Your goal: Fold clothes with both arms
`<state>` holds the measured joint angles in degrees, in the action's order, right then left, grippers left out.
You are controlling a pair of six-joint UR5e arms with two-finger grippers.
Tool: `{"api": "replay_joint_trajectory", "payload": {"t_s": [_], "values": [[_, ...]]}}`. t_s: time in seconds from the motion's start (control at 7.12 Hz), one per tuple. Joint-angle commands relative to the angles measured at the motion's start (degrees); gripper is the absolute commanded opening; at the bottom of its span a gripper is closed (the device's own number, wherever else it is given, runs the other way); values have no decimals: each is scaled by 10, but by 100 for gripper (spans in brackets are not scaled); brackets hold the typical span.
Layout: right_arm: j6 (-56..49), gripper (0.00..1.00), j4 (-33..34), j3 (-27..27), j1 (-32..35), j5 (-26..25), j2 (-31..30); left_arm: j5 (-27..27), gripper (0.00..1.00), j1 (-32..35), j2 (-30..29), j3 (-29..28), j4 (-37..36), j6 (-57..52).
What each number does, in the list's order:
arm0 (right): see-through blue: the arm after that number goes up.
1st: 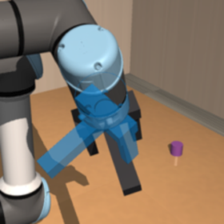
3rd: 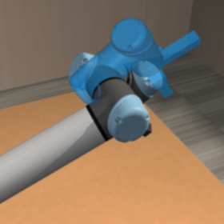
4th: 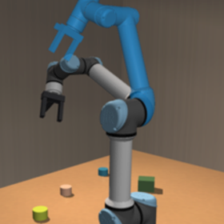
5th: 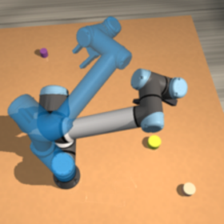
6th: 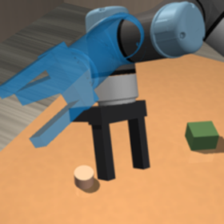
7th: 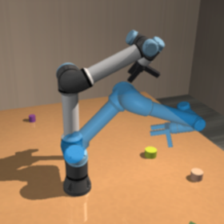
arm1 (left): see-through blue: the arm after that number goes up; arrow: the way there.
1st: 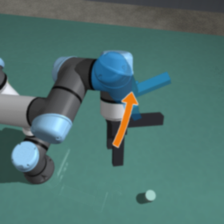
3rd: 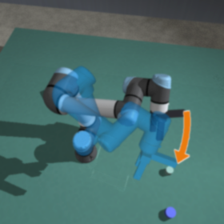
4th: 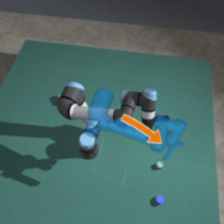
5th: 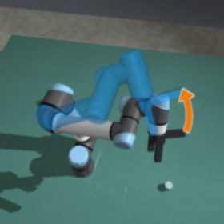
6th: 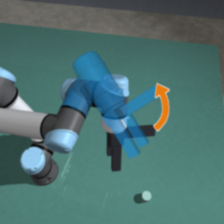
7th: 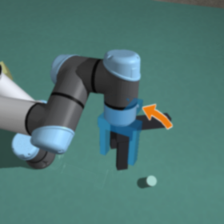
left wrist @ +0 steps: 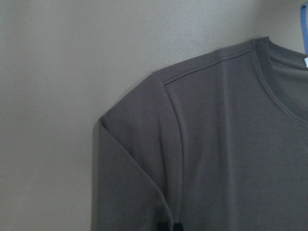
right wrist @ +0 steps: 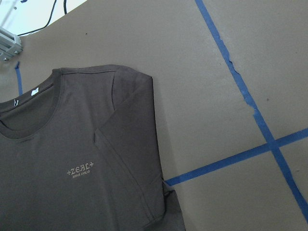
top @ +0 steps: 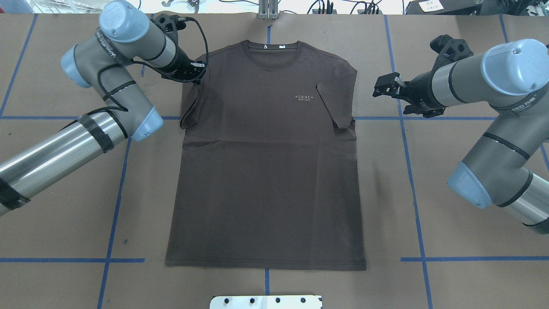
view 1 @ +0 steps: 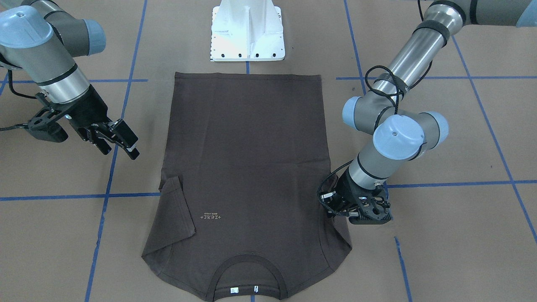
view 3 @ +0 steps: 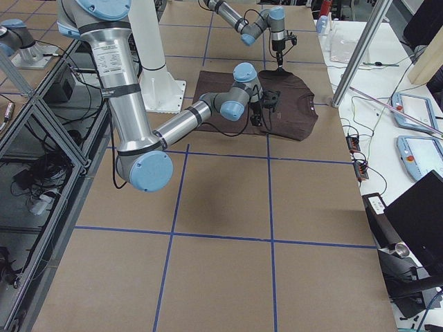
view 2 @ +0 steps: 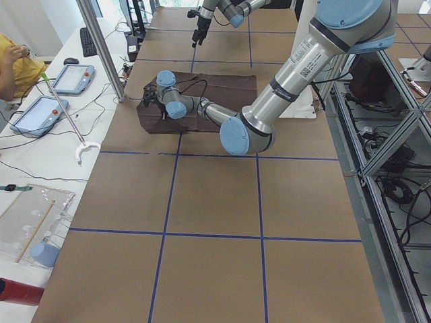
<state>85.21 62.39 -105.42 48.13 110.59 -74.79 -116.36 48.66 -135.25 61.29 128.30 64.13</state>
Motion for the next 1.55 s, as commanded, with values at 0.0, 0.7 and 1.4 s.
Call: {"api": "replay_joint_trajectory", "payload": {"t_s": [0.0,0.7,1.4], "values": [[-4,100,-1,-1,-9,-1,1,21,0,-6,-19,-32,3,5],[3,100,-34,-4,-23,-2,0,15,73,-26,10,54,13,22],[174,100,-13,-55,-293,-208,-48,15,78,-59,185,329,8,87]]}}
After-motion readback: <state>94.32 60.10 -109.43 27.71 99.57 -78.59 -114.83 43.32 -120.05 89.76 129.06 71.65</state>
